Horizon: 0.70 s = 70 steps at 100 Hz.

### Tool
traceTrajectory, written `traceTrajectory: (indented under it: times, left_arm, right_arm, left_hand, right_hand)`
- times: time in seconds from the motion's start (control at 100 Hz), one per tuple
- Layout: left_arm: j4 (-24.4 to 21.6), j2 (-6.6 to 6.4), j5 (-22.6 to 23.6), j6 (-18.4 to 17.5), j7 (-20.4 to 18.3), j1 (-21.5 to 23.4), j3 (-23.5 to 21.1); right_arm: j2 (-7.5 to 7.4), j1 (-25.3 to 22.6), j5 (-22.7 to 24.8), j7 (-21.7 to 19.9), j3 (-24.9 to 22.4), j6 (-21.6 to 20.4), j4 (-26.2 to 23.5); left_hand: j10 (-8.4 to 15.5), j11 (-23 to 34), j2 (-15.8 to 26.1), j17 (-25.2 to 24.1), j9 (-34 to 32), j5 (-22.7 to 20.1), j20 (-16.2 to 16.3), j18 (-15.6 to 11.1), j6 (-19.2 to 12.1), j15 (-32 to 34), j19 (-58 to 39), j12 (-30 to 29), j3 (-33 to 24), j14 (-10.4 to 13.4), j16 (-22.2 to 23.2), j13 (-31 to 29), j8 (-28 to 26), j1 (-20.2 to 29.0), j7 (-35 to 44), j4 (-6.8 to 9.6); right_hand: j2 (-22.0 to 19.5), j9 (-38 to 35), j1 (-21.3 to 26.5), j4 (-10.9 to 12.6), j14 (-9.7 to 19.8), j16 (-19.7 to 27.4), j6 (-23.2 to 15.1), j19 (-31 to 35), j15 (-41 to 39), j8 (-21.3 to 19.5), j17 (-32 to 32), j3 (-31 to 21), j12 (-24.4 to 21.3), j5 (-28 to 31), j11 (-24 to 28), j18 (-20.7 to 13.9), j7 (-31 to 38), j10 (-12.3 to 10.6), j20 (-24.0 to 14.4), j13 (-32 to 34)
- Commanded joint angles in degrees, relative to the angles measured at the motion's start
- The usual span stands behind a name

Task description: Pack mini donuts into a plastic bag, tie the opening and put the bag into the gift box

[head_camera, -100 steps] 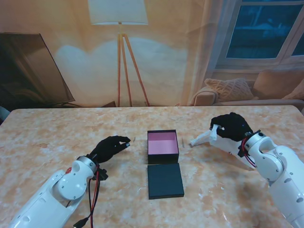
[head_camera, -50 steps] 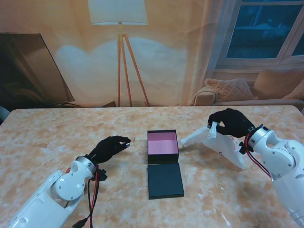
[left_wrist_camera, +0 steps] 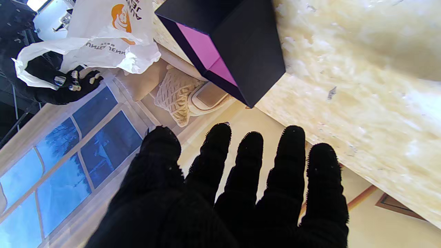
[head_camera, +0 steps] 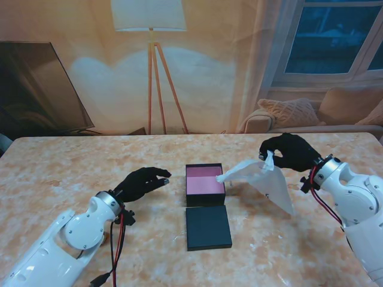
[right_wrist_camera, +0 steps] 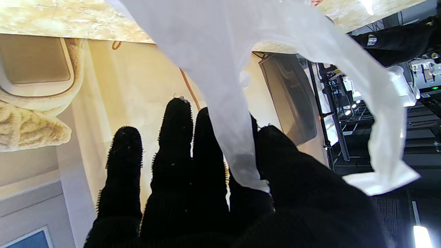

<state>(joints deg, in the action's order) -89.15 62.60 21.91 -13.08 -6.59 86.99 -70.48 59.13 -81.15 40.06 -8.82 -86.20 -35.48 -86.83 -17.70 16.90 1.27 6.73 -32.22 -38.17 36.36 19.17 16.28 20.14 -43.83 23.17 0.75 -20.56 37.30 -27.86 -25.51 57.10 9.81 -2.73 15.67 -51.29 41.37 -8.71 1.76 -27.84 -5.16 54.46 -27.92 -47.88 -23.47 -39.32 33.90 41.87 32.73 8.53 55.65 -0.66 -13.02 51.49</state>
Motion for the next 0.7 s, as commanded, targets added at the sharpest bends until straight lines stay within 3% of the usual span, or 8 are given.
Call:
traceTrajectory:
  times: [0.0,0.29,0.4,0.54,0.69]
  left_arm:
    - [-1.7,0.04,0.3,-0.3,-1.0,-0.8,0.3]
    - [-3.7,0.35,-1.0,3.3,-1.9,-4.6,5.1]
    - [-3.8,0.72,-2.1,6.6,-2.0,-6.5,8.0]
    - [-3.4,1.29,-2.5,10.4,-1.5,-9.3,11.8]
    - [-3.1,2.07,-2.1,12.3,0.4,-11.4,14.8]
  right_arm:
    - [0.17,-0.3,-0.5,-1.3,0.6,-0.3,-0.6]
    - [0.16,0.6,-2.9,-2.5,1.7,0.3,-0.3]
    - [0.15,1.0,-3.3,-2.8,2.3,0.4,0.0]
    - [0.12,1.3,-3.8,-3.1,2.6,0.3,0.3]
    - [0.12,1.3,-3.9,-3.1,2.6,0.2,0.3]
  left_hand:
    - [-0.3,0.2,-0.7,-0.3,1.8,2.0,1.3,-2.1,0.7,1.2,-0.9,0.8,0.2,0.2,1.4,1.3,0.5,1.9,-0.9,0.15]
    - [-2.6,-1.8,-5.6,-2.1,7.1,8.0,0.3,-3.5,5.3,-1.0,0.6,0.4,0.9,0.1,0.2,5.6,2.9,-0.6,-4.8,0.17]
    - [-3.4,-2.6,-7.2,-2.8,8.7,9.9,0.0,-3.7,6.5,-1.3,1.2,0.1,0.8,-0.2,-0.2,6.9,3.8,-2.3,-5.8,0.25]
    - [-4.1,-3.7,-8.0,-3.8,11.3,12.6,-0.2,-4.0,7.5,-1.5,1.9,-0.3,0.7,-0.2,-0.6,8.9,4.9,-4.8,-6.8,0.22]
    - [-4.1,-4.5,-9.3,-4.7,13.7,15.2,-0.2,-4.5,7.9,-1.7,2.6,-0.3,0.5,0.5,-0.8,10.7,5.6,-6.5,-7.4,0.22]
  right_hand:
    - [1.5,-0.8,7.2,1.9,0.9,0.8,-11.8,-0.6,0.3,-0.7,-0.3,-9.6,0.8,0.5,-0.8,-1.5,0.1,-1.2,0.7,0.8]
    - [1.5,-0.8,7.1,2.0,0.8,0.5,-11.6,-0.2,-0.1,-0.6,-0.6,-9.6,1.0,0.5,-0.7,-1.6,0.1,-0.9,0.7,0.9]
    - [1.6,-0.8,7.0,2.0,0.8,0.5,-11.6,-0.1,-0.1,-0.5,-0.6,-9.6,0.9,0.5,-0.7,-1.6,0.1,-1.0,0.7,0.8]
    - [1.6,-0.9,7.0,2.1,0.8,0.5,-11.7,0.0,-0.2,-0.4,-0.7,-9.6,0.9,0.4,-0.7,-1.7,0.0,-0.9,0.7,0.9]
    - [1.7,-1.0,6.9,2.1,0.9,0.4,-11.7,-0.1,-0.3,-0.4,-0.6,-9.8,1.0,0.5,-0.6,-1.6,0.0,-0.8,0.7,1.0]
